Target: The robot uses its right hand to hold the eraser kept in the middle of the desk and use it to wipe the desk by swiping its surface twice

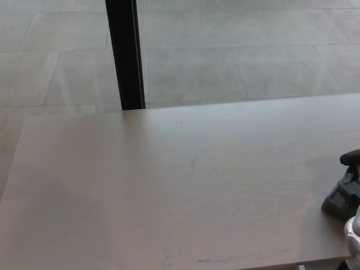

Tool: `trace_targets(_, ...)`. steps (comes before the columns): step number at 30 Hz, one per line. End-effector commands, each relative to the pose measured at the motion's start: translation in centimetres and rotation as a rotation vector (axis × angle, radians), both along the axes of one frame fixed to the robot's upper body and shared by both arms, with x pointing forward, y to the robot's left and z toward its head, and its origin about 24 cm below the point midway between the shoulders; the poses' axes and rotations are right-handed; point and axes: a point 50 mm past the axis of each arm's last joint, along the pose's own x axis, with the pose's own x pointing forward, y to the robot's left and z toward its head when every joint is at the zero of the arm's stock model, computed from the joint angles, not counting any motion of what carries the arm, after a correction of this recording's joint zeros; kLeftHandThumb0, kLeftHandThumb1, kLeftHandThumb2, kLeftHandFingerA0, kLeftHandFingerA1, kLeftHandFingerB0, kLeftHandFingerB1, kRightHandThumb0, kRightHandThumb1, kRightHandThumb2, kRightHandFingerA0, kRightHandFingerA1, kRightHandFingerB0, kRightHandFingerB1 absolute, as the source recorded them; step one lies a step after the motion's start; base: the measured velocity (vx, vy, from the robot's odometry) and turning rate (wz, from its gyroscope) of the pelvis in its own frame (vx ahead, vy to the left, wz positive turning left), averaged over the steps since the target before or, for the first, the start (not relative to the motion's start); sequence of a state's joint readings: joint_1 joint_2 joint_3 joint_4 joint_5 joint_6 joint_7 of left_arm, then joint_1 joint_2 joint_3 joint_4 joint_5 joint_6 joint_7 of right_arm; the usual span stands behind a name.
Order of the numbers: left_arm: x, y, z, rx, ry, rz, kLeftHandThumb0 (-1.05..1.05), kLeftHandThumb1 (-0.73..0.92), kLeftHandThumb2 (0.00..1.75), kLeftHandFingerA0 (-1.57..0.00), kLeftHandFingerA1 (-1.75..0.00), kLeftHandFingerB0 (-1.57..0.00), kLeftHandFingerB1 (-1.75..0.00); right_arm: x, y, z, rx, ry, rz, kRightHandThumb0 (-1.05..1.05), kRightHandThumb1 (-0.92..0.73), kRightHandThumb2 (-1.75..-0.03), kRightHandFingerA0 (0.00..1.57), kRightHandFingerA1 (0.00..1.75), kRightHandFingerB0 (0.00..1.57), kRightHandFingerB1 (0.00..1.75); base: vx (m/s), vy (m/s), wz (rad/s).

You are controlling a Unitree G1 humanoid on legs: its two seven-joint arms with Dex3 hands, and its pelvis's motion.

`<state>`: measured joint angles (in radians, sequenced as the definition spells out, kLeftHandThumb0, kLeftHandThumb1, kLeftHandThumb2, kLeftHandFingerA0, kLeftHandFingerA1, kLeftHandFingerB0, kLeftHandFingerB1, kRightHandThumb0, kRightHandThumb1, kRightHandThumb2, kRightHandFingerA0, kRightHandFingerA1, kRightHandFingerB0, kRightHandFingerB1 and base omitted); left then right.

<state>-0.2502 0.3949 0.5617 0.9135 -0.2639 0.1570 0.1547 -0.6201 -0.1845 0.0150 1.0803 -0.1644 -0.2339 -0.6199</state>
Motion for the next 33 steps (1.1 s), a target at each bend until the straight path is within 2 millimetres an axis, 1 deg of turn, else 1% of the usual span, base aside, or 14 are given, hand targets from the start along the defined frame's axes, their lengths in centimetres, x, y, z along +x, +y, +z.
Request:
trace_targets(1,0.4,0.4,0.9,-0.002,-0.053,0.035,-0.72,0.92,0.67,-0.37,-0.96,-0.27,-0.68,-2.4,0.0,-4.2,-0.097,0.256,0.022,-0.28,-0.72,-0.78,0.9,1.75,0.6,1.65,0.0,0.0,0.0)
trace_targets(2,0.4,0.5,0.8,0.012,-0.036,0.025,-0.74,0.71,1.03,-0.42,-0.83,-0.28,-0.66,-2.5,-0.1,-4.4,-0.096,0.265,0.015,-0.26,-0.7,-0.83,0.91,1.75,0.64,1.64,0.0,0.0,0.0)
trace_targets(3,0.4,0.5,0.8,0.027,-0.024,0.011,-0.71,0.92,0.71,-0.4,-0.95,-0.28,-0.69,-2.6,0.0,-4.6,-0.078,0.277,0.007,-0.28,-0.69,-0.84,0.93,1.75,0.66,1.62,0.0,0.0,0.0)
trace_targets(5,0.6,0.5,1.0,0.032,-0.029,0.01,-0.71,0.92,0.7,-0.38,-0.98,-0.28,-0.69,-2.5,0.2,-4.6,-0.067,0.27,0.007,-0.29,-0.66,-0.9,0.94,1.75,0.73,1.56,0.0,0.0,0.0)
trace_targets(6,0.6,0.5,1.0,0.02,-0.042,0.023,-0.71,0.92,0.67,-0.38,-0.94,-0.29,-0.68,-2.4,0.8,-4.7,-0.036,0.274,0.024,-0.34,-0.7,-0.76,0.95,1.74,0.74,1.45,0.0,0.0,0.0)
trace_targets(7,0.7,0.5,1.0,0.01,-0.052,0.03,-0.72,0.92,0.68,-0.37,-0.98,-0.27,-0.68,-2.3,1.5,-4.8,-0.012,0.257,0.042,-0.29,-0.6,-0.93,0.93,1.75,0.7,1.61,0.0,0.0,0.0)
trace_targets(9,0.7,0.4,1.0,0.007,-0.058,0.02,-0.72,0.92,0.7,-0.34,-1.02,-0.26,-0.68,-2.0,2.8,-4.7,0.064,0.219,0.079,-0.31,-0.63,-0.92,0.94,1.75,0.73,1.59,0.0,0.0,0.0)
trace_targets(11,0.8,0.4,1.1,-0.001,-0.066,0.017,-0.73,0.92,0.7,-0.33,-0.93,-0.25,-0.67,-1.5,4.1,-4.3,0.119,0.172,0.122,-0.31,-0.64,-0.9,0.93,1.75,0.74,1.59,0.0,0.0,0.0)
trace_targets(12,0.9,0.4,1.1,0.003,-0.061,0.021,-0.73,0.92,0.69,-0.35,-0.96,-0.21,-0.66,-0.9,5.8,-3.6,0.18,0.135,0.133,-0.32,-0.59,-0.97,0.96,1.75,0.81,1.58,0.0,0.0,0.0)
trace_targets(13,0.9,0.4,1.2,0.007,-0.06,0.025,-0.73,0.92,0.68,-0.37,-1.03,-0.24,-0.7,-0.7,6.7,-3.3,0.219,0.11,0.166,-0.31,-0.56,-1.01,0.95,1.75,0.79,1.64,0.0,0.0,0.0)
trace_targets(15,1.0,0.3,1.2,0.006,-0.061,0.02,-0.73,0.92,0.68,-0.37,-0.99,-0.27,-0.71,-0.5,8.0,-2.8,0.237,0.096,0.196,-0.32,-0.5,-1.14,0.97,1.75,0.85,1.63,0.0,0.0,0.0)
trace_targets(25,1.0,0.3,1.2,0.004,-0.065,0.021,-0.74,0.92,0.71,-0.37,-0.97,-0.27,-0.71,-0.7,10.8,-2.3,0.503,0.082,0.251,-0.25,-0.52,-1.18,1.02,1.75,0.85,1.65,0.0,0.0,0.0)
trace_targets(30,1.1,0.3,1.2,0.005,-0.07,0.022,-0.74,0.92,0.69,-0.36,-1.0,-0.28,-0.71,-1.2,11.8,-2.7,0.476,0.121,0.293,-0.25,-0.5,-1.21,1.03,1.75,0.88,1.63,0.0,0.0,0.0)
trace_targets(33,1.1,0.3,1.2,0.003,-0.07,0.031,-0.74,0.92,0.68,-0.36,-1.01,-0.3,-0.73,-1.8,13.1,-3.3,0.402,0.177,0.397,-0.25,-0.47,-1.28,1.01,1.75,0.84,1.66,0.0,0.0,0.0)
